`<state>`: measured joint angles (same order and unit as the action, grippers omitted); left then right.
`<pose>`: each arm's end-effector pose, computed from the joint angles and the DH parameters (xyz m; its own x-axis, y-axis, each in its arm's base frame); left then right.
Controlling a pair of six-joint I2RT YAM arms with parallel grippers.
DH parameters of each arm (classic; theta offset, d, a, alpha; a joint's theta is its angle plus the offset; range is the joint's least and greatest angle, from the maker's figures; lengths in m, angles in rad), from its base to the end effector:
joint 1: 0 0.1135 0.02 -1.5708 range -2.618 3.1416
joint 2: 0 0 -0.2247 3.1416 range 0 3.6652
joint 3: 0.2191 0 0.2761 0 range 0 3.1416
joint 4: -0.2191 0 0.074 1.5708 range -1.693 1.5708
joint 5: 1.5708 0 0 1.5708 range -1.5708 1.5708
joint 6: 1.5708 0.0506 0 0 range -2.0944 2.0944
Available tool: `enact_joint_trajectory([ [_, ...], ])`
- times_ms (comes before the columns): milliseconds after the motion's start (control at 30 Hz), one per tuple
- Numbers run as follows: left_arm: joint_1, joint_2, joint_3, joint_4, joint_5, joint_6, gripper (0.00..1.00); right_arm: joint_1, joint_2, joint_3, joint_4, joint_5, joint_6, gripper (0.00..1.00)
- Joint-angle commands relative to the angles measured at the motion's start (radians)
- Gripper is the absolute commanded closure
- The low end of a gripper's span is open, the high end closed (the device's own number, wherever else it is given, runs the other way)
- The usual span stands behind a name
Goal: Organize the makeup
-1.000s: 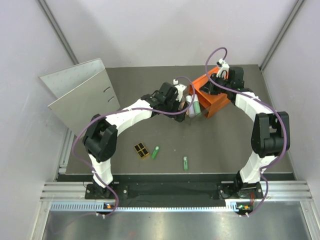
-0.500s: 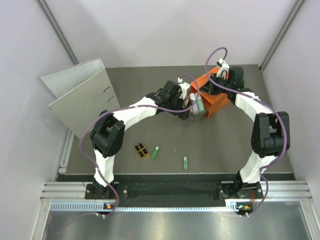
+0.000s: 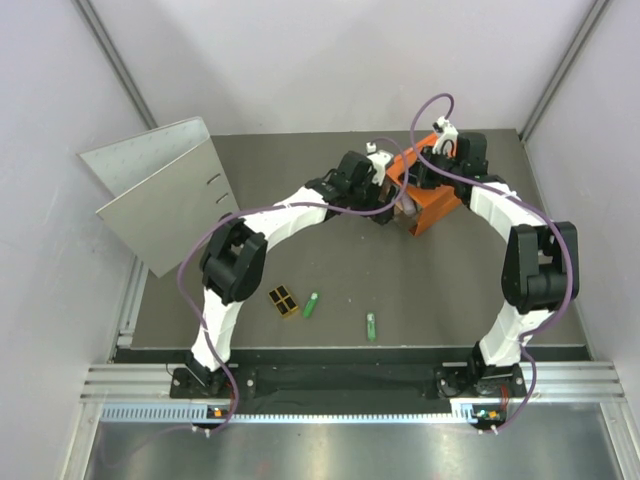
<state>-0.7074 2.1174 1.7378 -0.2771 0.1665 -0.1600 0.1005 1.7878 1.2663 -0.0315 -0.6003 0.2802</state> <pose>0.3803 -0.3362 0.1857 -0.5761 0.2859 -0.7658 0.6573 0.7190 -0.2261 0.4254 0.0716 0.1899 -0.6574 0.1631 -0.7357 -0.3946 0.7572 0.5205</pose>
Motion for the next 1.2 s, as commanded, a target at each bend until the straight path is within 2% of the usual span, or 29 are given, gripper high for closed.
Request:
enact_joint_trajectory([
  [0, 0.0, 0.039, 0.084, 0.134, 0.01, -0.044, 0.01, -0.002, 0.127, -0.093, -0.354, 0.137, -0.081, 0.91],
  [267, -0.007, 0.107, 0.186, 0.174, 0.024, -0.09, 0.01, -0.004, 0.128, -0.085, -0.36, 0.135, -0.081, 0.91],
  [533, -0.015, 0.127, 0.192, 0.207, 0.06, -0.118, 0.01, -0.002, 0.127, -0.085, -0.361, 0.135, -0.081, 0.91],
  [667, -0.017, 0.107, 0.209, 0.086, 0.042, -0.069, 0.01, -0.001, 0.127, -0.084, -0.361, 0.137, -0.081, 0.91],
  [867, -0.02, -0.008, 0.085, 0.064, 0.027, -0.018, 0.01, -0.002, 0.134, -0.077, -0.363, 0.137, -0.081, 0.91],
  [1067, -0.021, -0.004, 0.051, 0.032, 0.059, -0.047, 0.01, -0.002, 0.145, -0.074, -0.358, 0.132, -0.081, 0.91],
  [1167, -0.021, -0.007, 0.006, 0.076, 0.12, -0.099, 0.15, -0.002, 0.142, -0.07, -0.363, 0.132, -0.082, 0.91],
])
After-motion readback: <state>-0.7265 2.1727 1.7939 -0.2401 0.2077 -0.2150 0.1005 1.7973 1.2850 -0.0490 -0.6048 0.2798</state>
